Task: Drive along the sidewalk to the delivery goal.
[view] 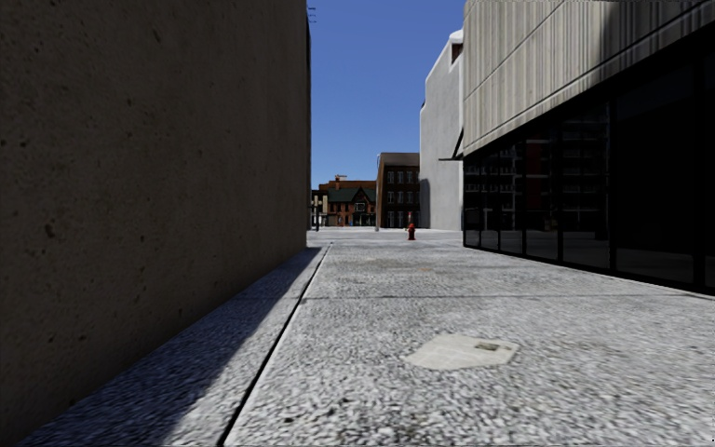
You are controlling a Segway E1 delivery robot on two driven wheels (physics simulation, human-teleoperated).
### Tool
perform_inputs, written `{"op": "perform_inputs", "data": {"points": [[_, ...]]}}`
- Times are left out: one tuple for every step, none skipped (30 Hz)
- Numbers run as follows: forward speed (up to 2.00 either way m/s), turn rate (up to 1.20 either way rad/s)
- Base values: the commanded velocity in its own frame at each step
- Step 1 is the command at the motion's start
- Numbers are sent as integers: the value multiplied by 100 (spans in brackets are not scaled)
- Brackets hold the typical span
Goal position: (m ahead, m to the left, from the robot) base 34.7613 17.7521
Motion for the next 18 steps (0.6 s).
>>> {"op": "perform_inputs", "data": {"points": [[200, 0], [200, 0], [200, 0], [200, 0], [200, 0], [200, 0], [200, 0], [200, 0], [200, 0], [200, 0], [200, 0], [200, 0], [200, 0], [200, 0], [200, 0], [200, 0], [200, 0], [200, 0]]}}
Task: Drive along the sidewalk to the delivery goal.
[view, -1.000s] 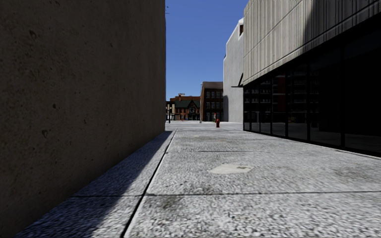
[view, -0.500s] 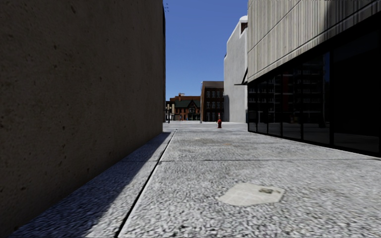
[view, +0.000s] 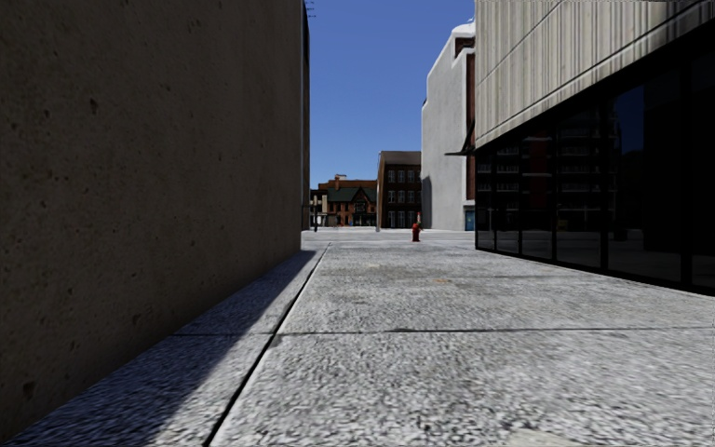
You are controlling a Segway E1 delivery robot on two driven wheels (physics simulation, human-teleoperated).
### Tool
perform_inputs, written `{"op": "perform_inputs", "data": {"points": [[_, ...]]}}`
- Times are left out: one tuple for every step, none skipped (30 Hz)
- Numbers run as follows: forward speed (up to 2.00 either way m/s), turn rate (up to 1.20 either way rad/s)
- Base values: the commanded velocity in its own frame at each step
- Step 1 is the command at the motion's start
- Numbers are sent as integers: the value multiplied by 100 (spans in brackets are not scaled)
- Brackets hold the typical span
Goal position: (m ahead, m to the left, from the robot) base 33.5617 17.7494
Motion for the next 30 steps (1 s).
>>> {"op": "perform_inputs", "data": {"points": [[200, 0], [200, 0], [200, 0], [200, 0], [200, 0], [200, 0], [200, 0], [200, 0], [200, 0], [200, 0], [200, 0], [200, 0], [200, 0], [200, 0], [200, 0], [200, 0], [200, 0], [200, 0], [200, 0], [200, 0], [200, 0], [200, 0], [200, 0], [200, 0], [200, 0], [200, 0], [200, 0], [200, 0], [200, 0], [200, 0]]}}
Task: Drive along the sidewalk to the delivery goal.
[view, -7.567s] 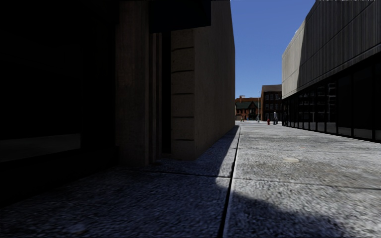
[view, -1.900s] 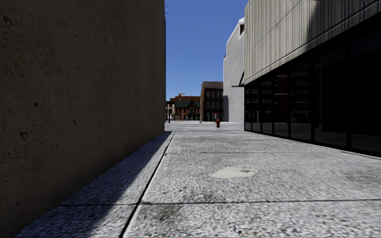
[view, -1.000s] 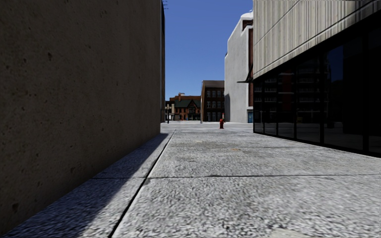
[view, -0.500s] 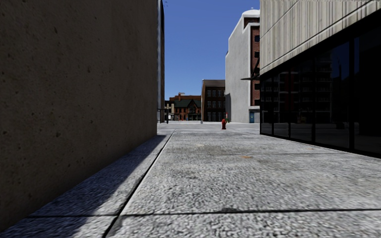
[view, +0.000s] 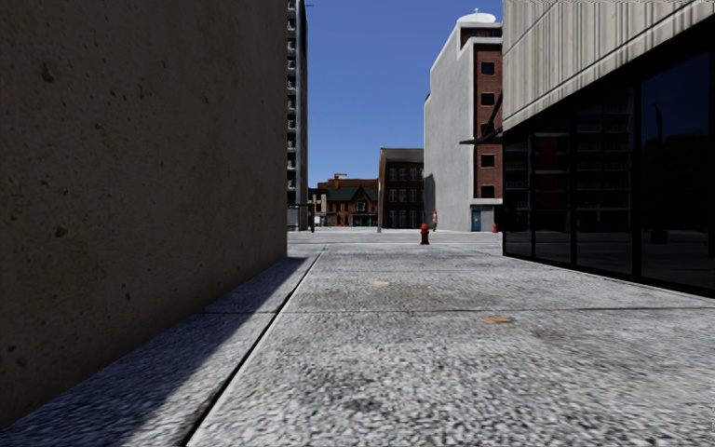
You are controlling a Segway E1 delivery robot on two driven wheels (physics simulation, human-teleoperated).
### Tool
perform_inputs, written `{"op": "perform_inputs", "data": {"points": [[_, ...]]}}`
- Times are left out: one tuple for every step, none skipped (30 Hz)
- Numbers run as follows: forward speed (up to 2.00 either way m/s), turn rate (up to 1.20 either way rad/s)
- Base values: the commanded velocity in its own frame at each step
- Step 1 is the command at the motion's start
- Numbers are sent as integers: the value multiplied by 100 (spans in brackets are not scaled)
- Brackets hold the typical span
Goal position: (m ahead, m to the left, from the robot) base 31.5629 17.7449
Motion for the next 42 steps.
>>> {"op": "perform_inputs", "data": {"points": [[200, 0], [200, 0], [200, 0], [200, 0], [200, 0], [200, 0], [200, 0], [200, 0], [200, 0], [200, 0], [200, 0], [200, 0], [200, 0], [200, 0], [200, 0], [200, 0], [200, 0], [200, 0], [200, 0], [200, 0], [200, 0], [200, 0], [200, 0], [200, 0], [200, 0], [200, 0], [200, 0], [200, 0], [200, 0], [200, 0], [200, 0], [200, 0], [200, 0], [200, 0], [200, 0], [200, 0], [200, 0], [200, 0], [200, 0], [200, 0], [200, 0], [200, 0]]}}
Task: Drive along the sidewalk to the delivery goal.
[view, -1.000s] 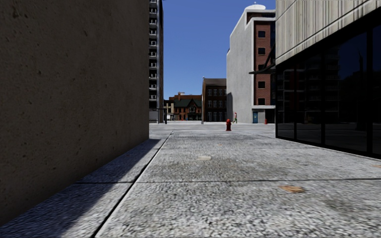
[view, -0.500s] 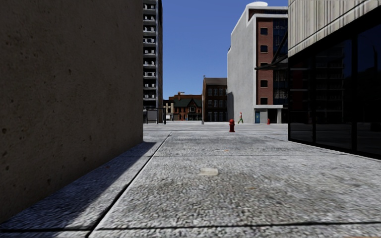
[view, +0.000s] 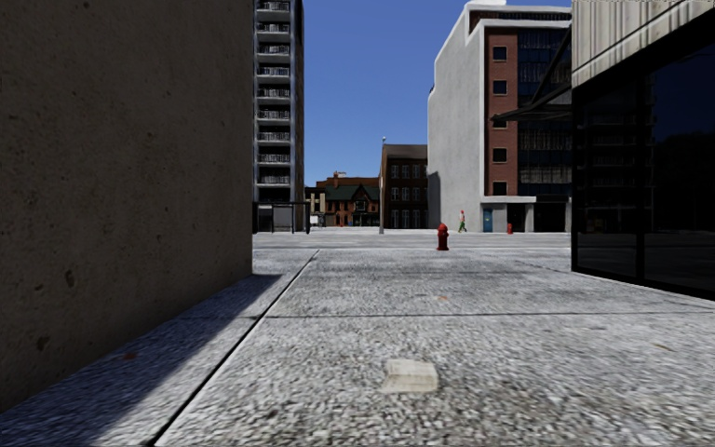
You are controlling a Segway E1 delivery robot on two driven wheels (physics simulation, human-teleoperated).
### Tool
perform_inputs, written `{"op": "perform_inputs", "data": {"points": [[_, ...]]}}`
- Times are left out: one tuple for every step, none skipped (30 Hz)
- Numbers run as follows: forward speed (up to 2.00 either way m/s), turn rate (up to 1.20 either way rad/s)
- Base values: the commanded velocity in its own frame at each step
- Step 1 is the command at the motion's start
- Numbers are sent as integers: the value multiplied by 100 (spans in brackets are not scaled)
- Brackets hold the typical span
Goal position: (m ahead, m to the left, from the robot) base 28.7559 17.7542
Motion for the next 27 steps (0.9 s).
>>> {"op": "perform_inputs", "data": {"points": [[200, 0], [200, 0], [200, 0], [200, 0], [200, 0], [200, 0], [200, 0], [200, 0], [200, 0], [200, 0], [200, 0], [200, 0], [200, 0], [200, 0], [200, 0], [200, 0], [200, 0], [200, 0], [200, 0], [200, 0], [200, 0], [200, 0], [200, 0], [200, 0], [200, 5], [200, 9], [200, 12]]}}
